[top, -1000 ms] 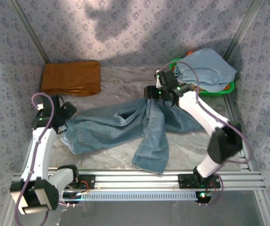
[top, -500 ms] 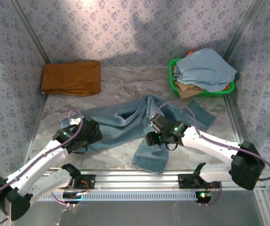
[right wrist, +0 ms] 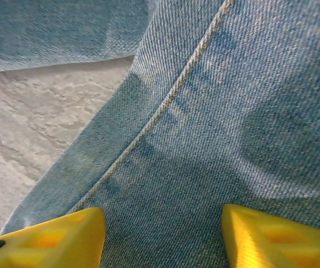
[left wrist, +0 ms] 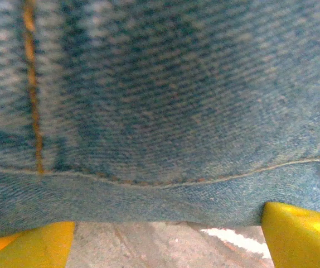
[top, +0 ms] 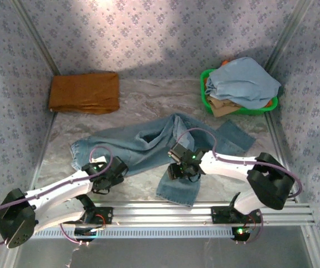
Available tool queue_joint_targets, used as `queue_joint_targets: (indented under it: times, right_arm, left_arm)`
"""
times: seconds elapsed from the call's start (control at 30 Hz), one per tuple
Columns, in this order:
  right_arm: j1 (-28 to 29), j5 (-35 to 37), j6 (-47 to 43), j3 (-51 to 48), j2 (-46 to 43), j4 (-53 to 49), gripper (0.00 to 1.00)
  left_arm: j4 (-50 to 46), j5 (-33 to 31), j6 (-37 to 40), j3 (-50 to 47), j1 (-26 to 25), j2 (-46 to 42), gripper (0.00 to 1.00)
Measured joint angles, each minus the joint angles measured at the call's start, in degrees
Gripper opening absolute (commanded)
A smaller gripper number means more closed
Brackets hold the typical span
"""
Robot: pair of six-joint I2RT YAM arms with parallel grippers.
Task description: Fold and stack the trousers
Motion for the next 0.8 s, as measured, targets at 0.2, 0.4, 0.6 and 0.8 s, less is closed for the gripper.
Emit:
queue_joint_targets:
  times: [0.2,0.4,0.6,0.8]
  right_arm:
    - [-0.1,0.1,-0.2,-0.2,1.5,0.9,0.19]
    - [-0.1,0.8,-0.4,-0.3,0.9,-0.1,0.0]
    - [-0.1,3.2,-0.4,-0.3,-5.7,-4.0,0.0]
    - [-0.3,6.7,-0.6,0.5,-10.6,-9.4,0.0]
  left_arm:
    - [2.6,-3.8,-1.3,0.0,0.0,0.1,0.44]
    - [2.9,-8.0,-0.4,0.0,0.0,0.3,0.0]
    - [0.5,-10.2,2.6,3.6,0.0,-1.5,0.0]
    - [-1.5,-10.7,5.7,8.6,0.0,-4.6,0.0]
